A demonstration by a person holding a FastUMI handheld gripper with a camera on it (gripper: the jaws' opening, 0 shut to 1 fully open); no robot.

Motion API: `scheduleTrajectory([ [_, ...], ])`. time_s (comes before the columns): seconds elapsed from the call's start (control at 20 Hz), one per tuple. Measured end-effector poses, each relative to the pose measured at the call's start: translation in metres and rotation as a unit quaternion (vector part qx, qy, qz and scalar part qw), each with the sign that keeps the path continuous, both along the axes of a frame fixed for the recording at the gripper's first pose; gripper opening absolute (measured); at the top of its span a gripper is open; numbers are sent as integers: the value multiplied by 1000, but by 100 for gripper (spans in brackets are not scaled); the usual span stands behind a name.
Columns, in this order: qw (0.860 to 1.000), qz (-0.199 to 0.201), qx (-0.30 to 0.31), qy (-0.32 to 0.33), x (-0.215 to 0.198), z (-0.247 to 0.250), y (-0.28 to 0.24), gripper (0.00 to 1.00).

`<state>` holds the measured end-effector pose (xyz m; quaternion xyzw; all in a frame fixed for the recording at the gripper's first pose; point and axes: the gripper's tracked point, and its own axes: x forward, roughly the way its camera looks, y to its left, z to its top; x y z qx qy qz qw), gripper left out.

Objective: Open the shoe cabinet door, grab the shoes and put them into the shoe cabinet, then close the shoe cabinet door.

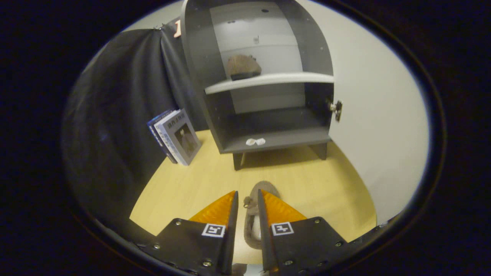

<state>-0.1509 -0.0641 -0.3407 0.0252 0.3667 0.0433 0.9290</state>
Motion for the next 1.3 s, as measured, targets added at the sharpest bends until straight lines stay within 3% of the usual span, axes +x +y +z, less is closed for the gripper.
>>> scheduleTrajectory([
  [0.45,993,-23,-15,111,-14,-106,7,30],
  [0.8,985,-47,-63,156,-11,-151,-3,30],
  [0.9,984,-44,-72,158,-6,-152,-2,10],
  [1.05,985,-57,-75,146,-2,-146,-2,10],
  [1.1,985,-63,-73,142,-1,-139,-2,1],
  [1.3,987,-95,-70,114,19,-115,-12,1],
])
